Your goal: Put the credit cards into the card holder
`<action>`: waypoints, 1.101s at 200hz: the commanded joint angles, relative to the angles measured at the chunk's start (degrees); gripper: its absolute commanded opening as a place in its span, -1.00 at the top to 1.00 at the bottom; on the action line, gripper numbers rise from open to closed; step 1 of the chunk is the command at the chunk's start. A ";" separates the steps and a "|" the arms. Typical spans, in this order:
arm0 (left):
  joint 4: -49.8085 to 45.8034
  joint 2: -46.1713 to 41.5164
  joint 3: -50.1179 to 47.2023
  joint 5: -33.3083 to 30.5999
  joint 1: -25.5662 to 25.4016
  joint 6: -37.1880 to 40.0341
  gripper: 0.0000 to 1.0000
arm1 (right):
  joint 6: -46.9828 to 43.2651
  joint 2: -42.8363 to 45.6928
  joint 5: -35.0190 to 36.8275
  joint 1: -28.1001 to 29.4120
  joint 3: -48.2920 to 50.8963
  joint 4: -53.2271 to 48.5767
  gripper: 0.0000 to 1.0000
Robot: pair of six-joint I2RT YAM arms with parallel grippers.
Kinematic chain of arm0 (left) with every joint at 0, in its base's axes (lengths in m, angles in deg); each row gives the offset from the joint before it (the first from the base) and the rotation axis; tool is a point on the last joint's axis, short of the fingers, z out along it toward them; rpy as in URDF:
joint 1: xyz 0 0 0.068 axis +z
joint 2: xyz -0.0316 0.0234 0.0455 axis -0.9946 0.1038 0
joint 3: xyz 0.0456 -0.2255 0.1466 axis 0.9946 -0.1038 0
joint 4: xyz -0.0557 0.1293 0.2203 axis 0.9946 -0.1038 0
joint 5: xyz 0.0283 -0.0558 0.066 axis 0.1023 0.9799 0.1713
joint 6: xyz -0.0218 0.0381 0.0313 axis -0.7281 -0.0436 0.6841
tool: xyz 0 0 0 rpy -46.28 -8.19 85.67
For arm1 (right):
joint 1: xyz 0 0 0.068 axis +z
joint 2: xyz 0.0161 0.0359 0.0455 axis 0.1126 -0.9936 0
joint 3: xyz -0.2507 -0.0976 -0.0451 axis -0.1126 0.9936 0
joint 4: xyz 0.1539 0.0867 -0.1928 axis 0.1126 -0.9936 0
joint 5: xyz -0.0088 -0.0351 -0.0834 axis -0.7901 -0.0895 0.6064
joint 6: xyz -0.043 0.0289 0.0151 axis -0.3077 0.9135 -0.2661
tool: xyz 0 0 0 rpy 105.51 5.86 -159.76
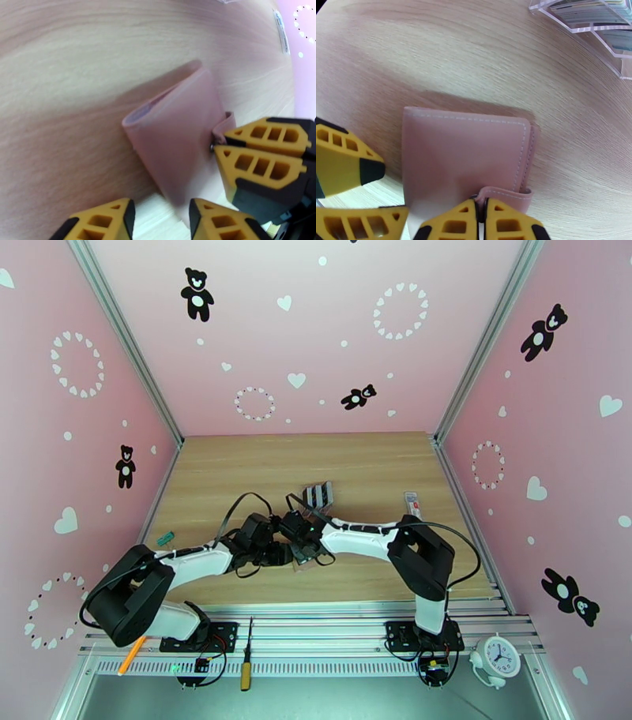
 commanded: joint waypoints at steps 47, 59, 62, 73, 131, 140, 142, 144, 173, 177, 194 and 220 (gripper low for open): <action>-4.42 7.44 5.41 -2.89 0.41 1.46 0.26 | 1.31 4.57 -3.82 -1.84 1.97 0.49 0.96; -4.27 8.45 5.92 -2.30 0.45 1.46 0.29 | 1.64 5.30 -4.28 -2.38 2.63 0.90 0.96; -4.19 8.63 6.01 -2.19 0.46 1.42 0.29 | 1.71 5.55 -4.36 -2.53 2.83 0.97 0.96; -3.91 9.00 6.35 -1.96 0.38 1.32 0.29 | 1.76 6.47 -4.38 -2.94 3.50 1.37 0.95; -5.52 10.00 8.58 -1.95 0.42 1.59 0.31 | 2.37 11.79 -7.04 -5.95 8.33 4.03 0.93; -5.43 10.07 8.50 -1.63 0.43 1.33 0.32 | 2.37 12.79 -7.27 -6.46 9.16 4.31 0.93; -5.32 10.07 8.46 -1.57 0.39 1.25 0.33 | 2.37 13.00 -7.28 -6.56 9.33 4.26 0.93; -5.31 10.09 8.42 -1.44 0.42 1.21 0.33 | 2.37 13.16 -7.28 -6.67 9.51 4.25 0.93; -5.67 9.84 7.71 -1.60 0.42 1.36 0.36 | 2.85 16.47 -8.40 -8.35 12.74 5.47 0.89; -5.76 9.86 7.62 -1.60 0.43 1.37 0.36 | 2.96 16.79 -8.73 -8.60 13.17 5.75 0.87; -5.80 9.67 7.28 -1.69 0.42 1.37 0.37 | 3.16 17.75 -9.88 -9.61 14.98 6.77 0.85; -6.03 9.57 7.09 -2.01 0.27 1.46 0.38 | 3.16 18.02 -10.44 -10.64 16.75 7.27 0.82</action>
